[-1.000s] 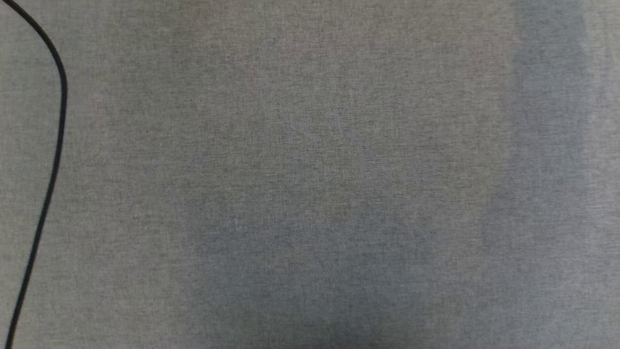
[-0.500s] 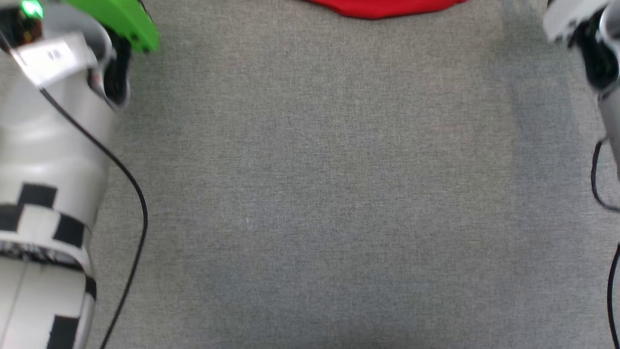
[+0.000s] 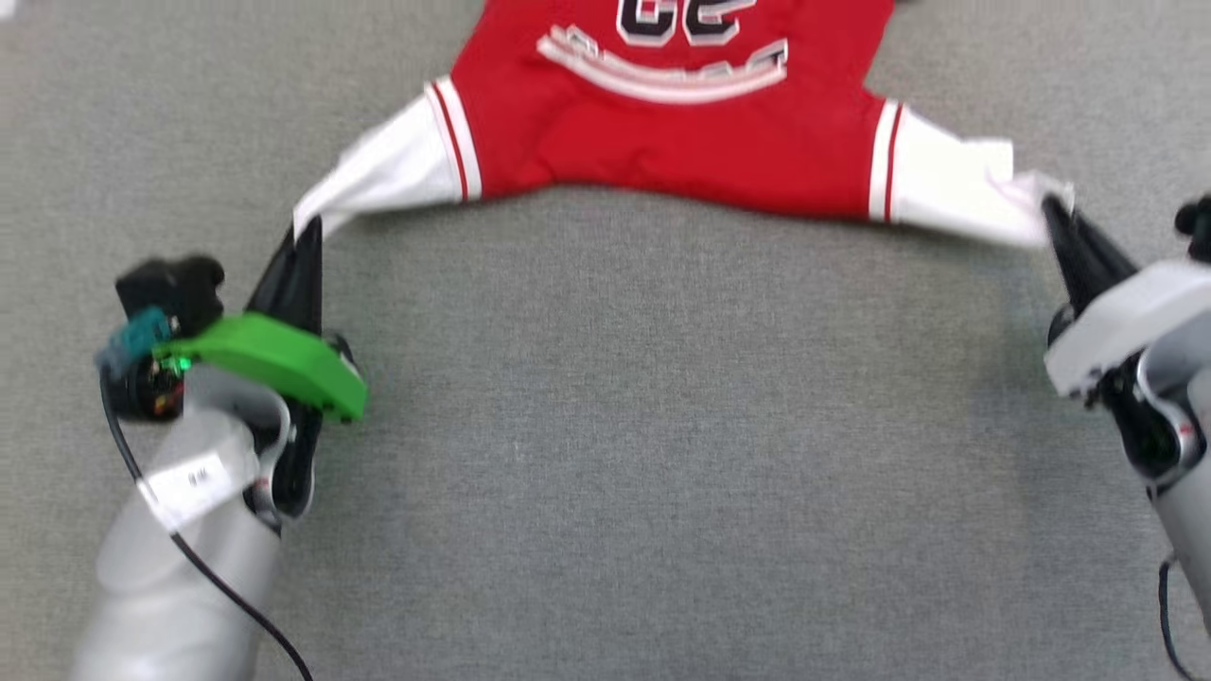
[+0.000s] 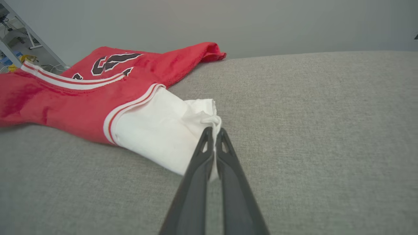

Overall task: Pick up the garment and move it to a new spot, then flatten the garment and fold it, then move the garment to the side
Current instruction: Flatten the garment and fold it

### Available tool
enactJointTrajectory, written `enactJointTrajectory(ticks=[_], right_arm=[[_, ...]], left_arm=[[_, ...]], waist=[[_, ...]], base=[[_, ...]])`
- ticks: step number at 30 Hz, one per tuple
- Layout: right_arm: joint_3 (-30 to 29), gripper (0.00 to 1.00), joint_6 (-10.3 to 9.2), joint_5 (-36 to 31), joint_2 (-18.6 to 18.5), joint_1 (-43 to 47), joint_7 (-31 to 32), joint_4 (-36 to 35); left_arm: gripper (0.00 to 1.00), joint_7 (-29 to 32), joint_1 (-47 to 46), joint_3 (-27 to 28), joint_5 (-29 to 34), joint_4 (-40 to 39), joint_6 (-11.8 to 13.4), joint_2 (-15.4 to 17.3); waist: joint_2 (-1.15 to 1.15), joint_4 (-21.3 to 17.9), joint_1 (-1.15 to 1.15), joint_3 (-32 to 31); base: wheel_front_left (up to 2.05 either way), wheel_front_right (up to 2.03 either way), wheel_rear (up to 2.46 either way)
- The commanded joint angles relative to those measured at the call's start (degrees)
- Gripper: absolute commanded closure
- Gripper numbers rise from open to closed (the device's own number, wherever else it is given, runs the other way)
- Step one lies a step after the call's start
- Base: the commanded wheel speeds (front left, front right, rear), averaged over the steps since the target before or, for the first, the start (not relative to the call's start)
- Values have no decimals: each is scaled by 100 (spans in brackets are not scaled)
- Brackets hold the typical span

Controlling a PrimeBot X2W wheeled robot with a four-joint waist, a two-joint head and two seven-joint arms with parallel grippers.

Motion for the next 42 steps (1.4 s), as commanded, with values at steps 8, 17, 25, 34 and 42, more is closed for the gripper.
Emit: enactJointTrajectory(ticks=[8, 17, 25, 34, 42], right_arm=[[-553, 100, -5, -43, 146, 1856, 528, -894], [-1491, 100, -5, -487, 640, 3515, 976, -1827], [-2196, 100, -5, -824, 1158, 4653, 1384, -2303], [-2663, 100, -5, -1230, 1573, 5184, 1212, -2419], [-2456, 0, -5, -1288, 1651, 5061, 997, -2197]], left_arm=[[100, -34, 1872, 475, 334, -1286, 382, -32], [100, -34, 3294, 557, 448, -1766, 577, -139], [100, -35, 4334, 767, 505, -1946, 684, -331], [100, -35, 4659, 1112, 504, -1960, 545, -623], [100, -35, 4467, 1233, 727, -1957, 335, -777]], waist=[[0, -6, 1, -1084], [0, -46, 1, -1651], [0, -7, 1, -2029], [0, 78, 1, -2189], [0, 189, 1, -2169]], base=[[0, 0, 0], [0, 0, 0], [0, 0, 0], [0, 0, 0], [0, 0, 0]])
